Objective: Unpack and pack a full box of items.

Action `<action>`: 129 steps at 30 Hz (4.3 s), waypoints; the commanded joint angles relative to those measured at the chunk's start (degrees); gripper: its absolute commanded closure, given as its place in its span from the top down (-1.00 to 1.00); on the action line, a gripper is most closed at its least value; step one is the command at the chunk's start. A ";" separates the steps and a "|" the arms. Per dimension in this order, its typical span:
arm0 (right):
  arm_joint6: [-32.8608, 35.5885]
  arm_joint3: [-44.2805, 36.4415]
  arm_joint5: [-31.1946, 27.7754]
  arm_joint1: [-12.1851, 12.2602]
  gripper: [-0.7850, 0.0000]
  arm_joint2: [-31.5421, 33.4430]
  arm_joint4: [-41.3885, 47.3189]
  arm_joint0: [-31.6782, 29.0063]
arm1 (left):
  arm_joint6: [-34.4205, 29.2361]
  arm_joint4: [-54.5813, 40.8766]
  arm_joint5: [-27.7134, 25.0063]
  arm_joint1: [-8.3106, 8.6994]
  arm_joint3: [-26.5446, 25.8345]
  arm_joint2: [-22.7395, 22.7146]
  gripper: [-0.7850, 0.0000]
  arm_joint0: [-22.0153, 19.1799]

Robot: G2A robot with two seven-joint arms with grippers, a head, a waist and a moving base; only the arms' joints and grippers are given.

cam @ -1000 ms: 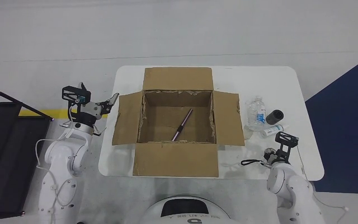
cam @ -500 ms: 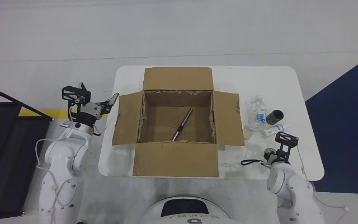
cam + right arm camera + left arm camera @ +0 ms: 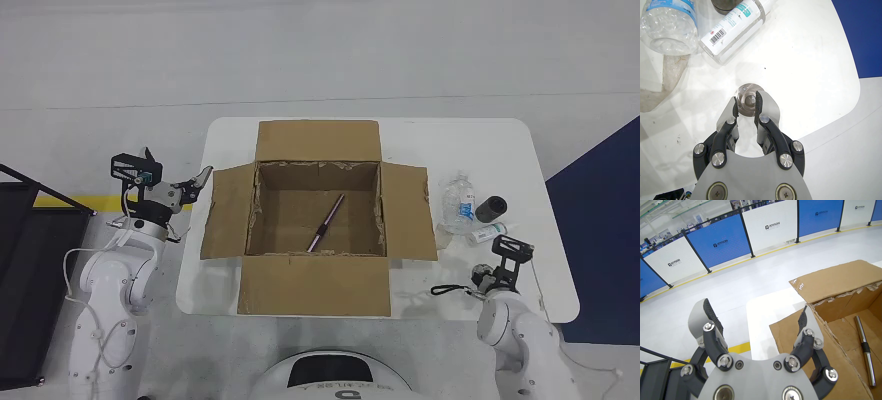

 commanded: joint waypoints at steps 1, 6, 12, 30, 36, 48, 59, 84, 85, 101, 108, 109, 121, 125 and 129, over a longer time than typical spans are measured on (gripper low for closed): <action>-1.06 -0.76 -1.48 -0.02 1.00 0.95 1.69 -0.91 | 0.00 0.00 0.00 0.00 0.00 0.00 1.00 0.00; -5.23 -5.20 -3.34 -0.25 1.00 4.82 6.68 -5.93 | 0.00 0.00 0.00 0.00 0.00 0.00 1.00 0.00; -6.81 -6.74 -3.31 -0.47 1.00 5.09 5.88 -8.04 | 0.00 0.00 0.00 0.00 0.00 0.00 1.00 0.00; 3.31 -0.16 0.44 -0.87 -0.07 -1.90 -8.66 0.97 | 0.00 0.00 0.00 0.00 0.00 0.00 1.00 0.00; 3.98 0.09 0.51 -1.12 -0.11 -1.93 -9.23 1.38 | 0.00 0.00 0.00 0.00 0.00 0.00 1.00 0.00; 6.37 2.15 0.55 -1.57 -0.35 -2.91 -12.08 4.62 | 0.00 0.00 0.00 0.00 0.00 0.00 1.00 0.00; 8.50 3.63 -0.05 -2.00 -1.00 -3.29 -14.05 6.34 | 0.00 0.00 0.00 0.00 0.00 0.00 1.00 0.00; 8.19 6.85 -43.08 -0.52 -1.00 24.66 60.63 0.28 | 0.00 0.00 0.00 0.00 0.00 0.00 1.00 0.00; 9.85 8.05 -43.75 -0.26 -1.00 25.41 63.07 1.07 | 0.00 0.00 0.00 0.00 0.00 0.00 1.00 0.00; 14.60 11.37 -44.77 0.63 -1.00 27.64 69.10 2.88 | 0.00 0.00 0.00 0.00 0.00 0.00 1.00 0.00; 12.96 15.73 -39.08 0.98 -1.00 22.06 70.66 7.86 | 0.00 0.00 0.00 0.00 0.00 0.00 1.00 0.00; 12.40 16.39 -37.53 1.08 -1.00 21.04 69.65 9.20 | 0.00 0.00 0.00 0.00 0.00 0.00 1.00 0.00; 2.73 5.69 -45.03 1.63 -0.22 15.04 46.35 2.25 | 0.00 0.00 0.00 0.00 0.00 0.00 1.00 0.00; -3.30 5.16 -43.75 1.51 -0.22 11.02 35.93 1.19 | 0.00 0.00 0.00 0.00 0.00 0.00 1.00 0.00; -7.59 5.80 -39.87 1.38 -0.08 7.40 28.25 1.51 | 0.00 0.00 0.00 0.00 0.00 0.00 1.00 0.00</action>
